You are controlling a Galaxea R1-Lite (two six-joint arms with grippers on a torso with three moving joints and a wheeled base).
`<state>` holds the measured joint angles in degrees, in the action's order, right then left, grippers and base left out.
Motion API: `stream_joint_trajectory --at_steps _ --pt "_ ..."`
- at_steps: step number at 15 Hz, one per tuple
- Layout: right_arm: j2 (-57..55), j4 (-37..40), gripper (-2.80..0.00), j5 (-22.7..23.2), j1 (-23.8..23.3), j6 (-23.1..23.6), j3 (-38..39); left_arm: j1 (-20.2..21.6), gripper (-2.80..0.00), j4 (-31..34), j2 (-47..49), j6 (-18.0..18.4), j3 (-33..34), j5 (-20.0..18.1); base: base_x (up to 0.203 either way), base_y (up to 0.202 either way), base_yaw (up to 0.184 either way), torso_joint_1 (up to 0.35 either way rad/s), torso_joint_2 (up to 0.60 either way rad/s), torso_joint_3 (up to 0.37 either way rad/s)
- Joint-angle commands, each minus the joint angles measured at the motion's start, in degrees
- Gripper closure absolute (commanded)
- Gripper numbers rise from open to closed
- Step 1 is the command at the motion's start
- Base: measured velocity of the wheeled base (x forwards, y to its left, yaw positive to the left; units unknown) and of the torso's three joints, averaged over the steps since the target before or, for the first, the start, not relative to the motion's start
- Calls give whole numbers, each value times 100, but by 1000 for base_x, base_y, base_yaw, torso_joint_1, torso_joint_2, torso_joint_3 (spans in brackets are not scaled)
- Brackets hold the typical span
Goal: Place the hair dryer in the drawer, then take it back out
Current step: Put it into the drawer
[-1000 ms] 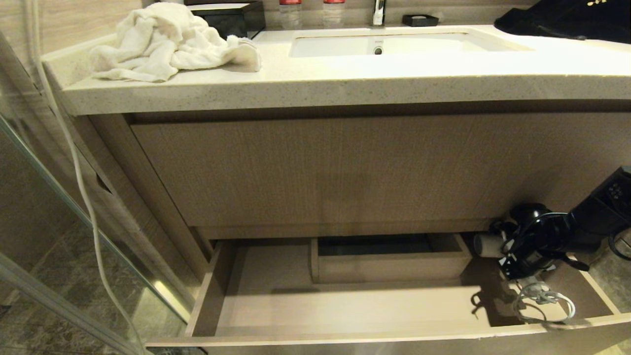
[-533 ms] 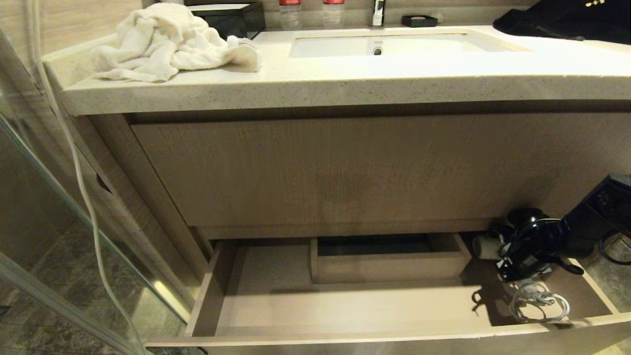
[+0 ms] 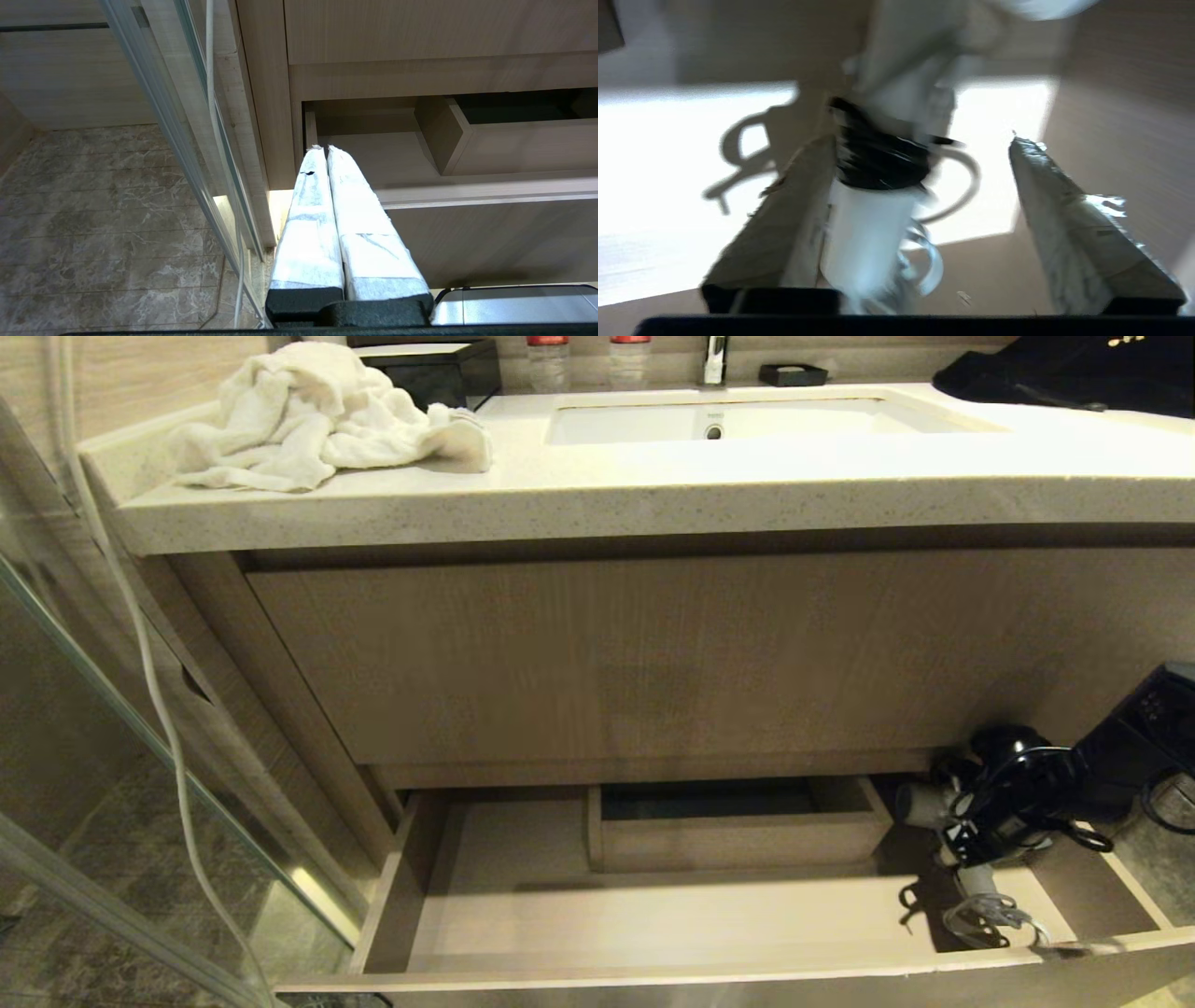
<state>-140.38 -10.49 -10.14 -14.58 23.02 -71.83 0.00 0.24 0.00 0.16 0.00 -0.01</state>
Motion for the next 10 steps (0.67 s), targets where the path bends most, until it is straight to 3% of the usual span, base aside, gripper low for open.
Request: stream_joint_trajectory --at_steps 1,8,9,10 --pt "481 -82 -280 13 8 13 161 0 0 2 9 2 9 1 0 0 0 0 0 0" --pt "2541 243 -280 31 7 -49 1801 0 0 2 9 2 9 1 0 0 0 0 0 0" --pt "2866 312 0 63 7 -50 1988 0 0 2 9 2 9 1 0 0 0 0 0 0" --pt "3172 366 0 88 7 -45 2184 0 0 2 7 2 9 1 0 0 0 0 0 0"
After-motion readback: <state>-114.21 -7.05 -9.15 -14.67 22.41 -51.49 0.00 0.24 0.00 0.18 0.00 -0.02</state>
